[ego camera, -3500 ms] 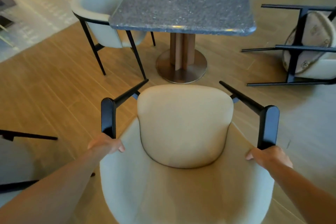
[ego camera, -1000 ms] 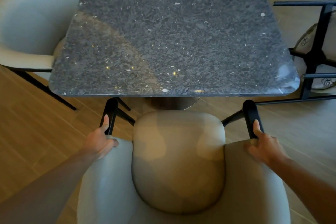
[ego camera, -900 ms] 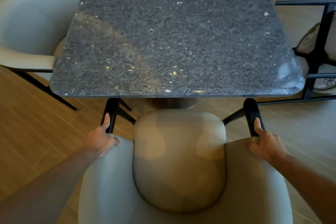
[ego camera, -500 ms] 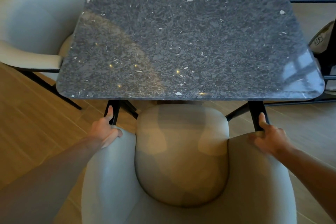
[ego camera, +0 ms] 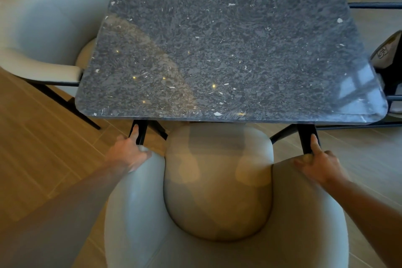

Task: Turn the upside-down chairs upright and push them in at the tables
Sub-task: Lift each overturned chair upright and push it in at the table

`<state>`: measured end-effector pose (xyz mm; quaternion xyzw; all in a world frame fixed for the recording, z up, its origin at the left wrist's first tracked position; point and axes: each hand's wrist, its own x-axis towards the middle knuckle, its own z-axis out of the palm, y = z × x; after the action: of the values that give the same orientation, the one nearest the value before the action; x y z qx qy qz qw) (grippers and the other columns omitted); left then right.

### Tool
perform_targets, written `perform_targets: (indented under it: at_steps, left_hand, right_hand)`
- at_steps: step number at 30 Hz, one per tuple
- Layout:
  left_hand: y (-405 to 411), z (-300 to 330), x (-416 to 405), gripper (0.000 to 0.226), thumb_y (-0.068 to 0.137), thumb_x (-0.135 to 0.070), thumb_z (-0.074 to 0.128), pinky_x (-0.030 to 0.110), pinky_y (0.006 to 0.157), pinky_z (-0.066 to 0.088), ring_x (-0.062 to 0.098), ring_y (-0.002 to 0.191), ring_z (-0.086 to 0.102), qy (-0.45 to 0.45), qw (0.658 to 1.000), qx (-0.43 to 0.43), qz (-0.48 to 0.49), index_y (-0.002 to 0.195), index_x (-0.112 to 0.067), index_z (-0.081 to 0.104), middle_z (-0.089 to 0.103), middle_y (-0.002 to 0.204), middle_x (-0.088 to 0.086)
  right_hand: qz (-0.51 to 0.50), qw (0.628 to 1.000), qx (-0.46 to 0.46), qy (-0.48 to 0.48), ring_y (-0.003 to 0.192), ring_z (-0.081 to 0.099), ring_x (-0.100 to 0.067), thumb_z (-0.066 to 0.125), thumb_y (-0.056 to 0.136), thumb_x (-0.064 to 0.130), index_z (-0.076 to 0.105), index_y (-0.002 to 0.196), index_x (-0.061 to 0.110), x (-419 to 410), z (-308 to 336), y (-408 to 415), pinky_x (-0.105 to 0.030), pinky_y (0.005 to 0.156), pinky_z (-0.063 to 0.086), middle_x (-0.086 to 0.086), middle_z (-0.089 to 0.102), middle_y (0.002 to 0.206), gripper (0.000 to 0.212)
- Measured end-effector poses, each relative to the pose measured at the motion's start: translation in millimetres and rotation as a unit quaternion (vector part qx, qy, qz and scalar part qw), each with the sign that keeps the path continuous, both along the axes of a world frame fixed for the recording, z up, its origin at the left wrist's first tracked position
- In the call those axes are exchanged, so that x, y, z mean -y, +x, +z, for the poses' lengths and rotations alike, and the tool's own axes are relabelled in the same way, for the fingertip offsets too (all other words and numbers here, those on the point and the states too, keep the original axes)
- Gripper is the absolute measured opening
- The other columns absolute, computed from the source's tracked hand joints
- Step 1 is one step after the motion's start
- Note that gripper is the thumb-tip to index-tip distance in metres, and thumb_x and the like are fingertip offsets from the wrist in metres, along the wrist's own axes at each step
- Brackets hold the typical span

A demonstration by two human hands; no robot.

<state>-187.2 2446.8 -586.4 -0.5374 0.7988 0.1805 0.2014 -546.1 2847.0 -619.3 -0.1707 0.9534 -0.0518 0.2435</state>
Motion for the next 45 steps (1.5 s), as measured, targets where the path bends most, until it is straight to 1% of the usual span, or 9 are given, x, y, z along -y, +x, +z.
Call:
perform_targets:
  at_steps: [3,5,12,19,27,30,33,39,45]
  left_hand:
    - [3.1,15.7,-20.3,0.106,0.087,-0.063,0.064,0.039,0.079,0.052,0.038,0.111,0.061,-0.013,1.000,0.001,-0.002,0.164,-0.038,-0.005,0.025,0.149,0.014]
    - [14.6,24.0,-40.3,0.108,0.087,-0.061,0.068,0.042,0.085,0.055,0.039,0.114,0.059,-0.005,1.000,-0.001,0.012,0.164,-0.035,-0.004,0.021,0.151,0.013]
    - [43.2,34.6,-88.0,0.113,0.086,-0.053,0.075,0.047,0.102,0.046,0.043,0.133,0.042,0.001,0.998,-0.001,0.060,0.164,-0.037,-0.004,0.017,0.155,0.016]
    - [56.7,29.8,-99.5,0.116,0.084,-0.059,0.073,0.047,0.093,0.051,0.041,0.116,0.051,-0.016,0.998,0.000,0.057,0.161,-0.043,-0.013,0.026,0.142,0.015]
    - [60.9,20.5,-102.1,0.130,0.070,-0.068,0.080,0.055,0.080,0.050,0.044,0.104,0.055,-0.050,0.990,-0.044,0.125,0.148,-0.061,-0.024,0.039,0.132,0.021]
    - [60.1,18.9,-102.4,0.136,0.067,-0.065,0.084,0.057,0.077,0.049,0.046,0.101,0.056,-0.056,0.990,-0.054,0.121,0.149,-0.060,-0.025,0.045,0.128,0.024]
    - [59.4,19.8,-104.3,0.137,0.067,-0.064,0.085,0.052,0.072,0.046,0.040,0.092,0.055,-0.057,0.991,-0.048,0.109,0.151,-0.057,-0.024,0.048,0.125,0.024]
    - [62.3,19.8,-101.7,0.128,0.074,-0.058,0.083,0.049,0.079,0.050,0.038,0.098,0.059,-0.051,0.992,-0.048,0.105,0.156,-0.052,-0.016,0.055,0.120,0.021]
    - [67.8,14.4,-98.1,0.123,0.076,-0.050,0.084,0.053,0.084,0.057,0.036,0.093,0.062,-0.042,0.988,-0.084,0.121,0.154,-0.056,-0.012,0.059,0.108,0.014]
  right_hand:
    - [-0.001,1.000,0.005,-0.024,0.121,0.055,-0.052,0.076,0.088,0.046,-0.015,0.159,0.042,0.0,20.0,21.2,-0.060,0.092,0.054,-0.026,0.041,0.142,0.116]
    - [-0.011,1.000,0.008,-0.023,0.124,0.053,-0.053,0.080,0.086,0.042,-0.015,0.159,0.041,-10.9,31.5,39.3,-0.063,0.093,0.053,-0.026,0.038,0.146,0.119]
    - [-0.024,1.000,-0.003,0.006,0.123,0.053,-0.051,0.072,0.089,0.054,-0.013,0.159,0.039,-44.3,46.2,86.5,-0.062,0.089,0.054,-0.021,0.033,0.150,0.110]
    - [-0.010,0.999,-0.025,0.017,0.125,0.046,-0.050,0.068,0.088,0.063,-0.020,0.157,0.044,-45.6,42.7,94.1,-0.062,0.090,0.052,-0.020,0.025,0.150,0.113]
    - [-0.022,0.999,-0.041,0.011,0.114,0.055,-0.050,0.069,0.081,0.071,-0.026,0.152,0.056,-41.7,44.1,98.6,-0.059,0.085,0.054,-0.024,0.036,0.139,0.119]
    - [-0.026,0.999,-0.042,0.015,0.108,0.058,-0.049,0.069,0.081,0.072,-0.027,0.151,0.056,-41.6,44.3,97.3,-0.056,0.082,0.055,-0.023,0.038,0.136,0.120]
    - [-0.040,0.998,-0.043,0.001,0.100,0.061,-0.048,0.069,0.079,0.074,-0.027,0.150,0.056,-44.5,42.9,97.7,-0.055,0.079,0.055,-0.022,0.042,0.128,0.121]
    - [-0.110,0.994,-0.024,-0.017,0.101,0.066,-0.047,0.078,0.071,0.073,-0.017,0.154,0.053,-44.0,41.2,88.3,-0.056,0.081,0.056,-0.024,0.063,0.121,0.128]
    - [-0.108,0.994,-0.015,-0.031,0.101,0.066,-0.047,0.079,0.079,0.060,-0.014,0.155,0.053,-46.6,35.8,82.6,-0.054,0.075,0.057,-0.023,0.064,0.125,0.121]
